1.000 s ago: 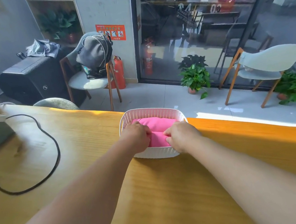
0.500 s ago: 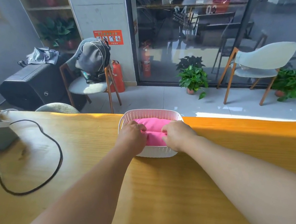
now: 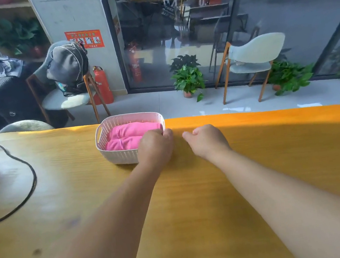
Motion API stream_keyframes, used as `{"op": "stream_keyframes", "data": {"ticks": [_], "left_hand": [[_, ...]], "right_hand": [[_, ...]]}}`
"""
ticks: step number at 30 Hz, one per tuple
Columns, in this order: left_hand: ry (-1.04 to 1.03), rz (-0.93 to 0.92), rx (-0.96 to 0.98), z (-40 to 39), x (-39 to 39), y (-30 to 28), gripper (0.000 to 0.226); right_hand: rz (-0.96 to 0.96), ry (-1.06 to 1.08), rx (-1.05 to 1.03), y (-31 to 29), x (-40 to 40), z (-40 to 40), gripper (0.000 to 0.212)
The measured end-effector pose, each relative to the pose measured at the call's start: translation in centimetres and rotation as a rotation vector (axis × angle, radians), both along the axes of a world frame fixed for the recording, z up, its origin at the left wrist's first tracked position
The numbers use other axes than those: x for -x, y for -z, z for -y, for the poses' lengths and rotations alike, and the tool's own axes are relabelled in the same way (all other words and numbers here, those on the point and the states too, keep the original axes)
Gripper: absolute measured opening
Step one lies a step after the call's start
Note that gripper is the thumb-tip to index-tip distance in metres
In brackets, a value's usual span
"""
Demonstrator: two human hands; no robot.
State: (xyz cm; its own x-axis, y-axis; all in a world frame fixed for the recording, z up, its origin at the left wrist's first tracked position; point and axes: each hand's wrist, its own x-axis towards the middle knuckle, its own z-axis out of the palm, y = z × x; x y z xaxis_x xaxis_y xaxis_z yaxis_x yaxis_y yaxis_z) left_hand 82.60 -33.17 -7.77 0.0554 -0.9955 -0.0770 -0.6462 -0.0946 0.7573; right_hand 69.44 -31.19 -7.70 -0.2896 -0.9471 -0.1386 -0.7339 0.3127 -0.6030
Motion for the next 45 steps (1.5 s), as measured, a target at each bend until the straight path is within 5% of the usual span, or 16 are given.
{"op": "stream_keyframes", "data": {"ticks": [10, 23, 31, 35, 41, 45], "left_hand": [[0.344, -0.139, -0.046, -13.4, 20.5, -1.9, 0.033], [0.651, -0.318, -0.197, -30.1, 50.4, -2.7, 0.016], [0.586, -0.407, -0.396, -27.9, 63.3, 0.7, 0.013], [0.595, -0.336, -0.419, -26.5, 68.9, 1.2, 0.04], [0.541, -0.254, -0.475, -23.3, 74.6, 3.9, 0.077], [0.478, -0.156, -0.446, -21.1, 77.5, 5.2, 0.093]], "right_hand": [[0.3, 0.331, 0.116, -2.6, 18.4, -15.8, 0.045], [0.195, 0.553, 0.196, -4.3, 47.2, -36.9, 0.029], [-0.011, 0.626, 0.115, -2.4, 59.5, -37.4, 0.02], [-0.1, 0.674, 0.148, -1.8, 65.3, -36.0, 0.007], [-0.324, 0.773, 0.016, -0.2, 73.4, -34.0, 0.078], [-0.254, 0.763, -0.25, 0.9, 76.4, -33.3, 0.124]]}}
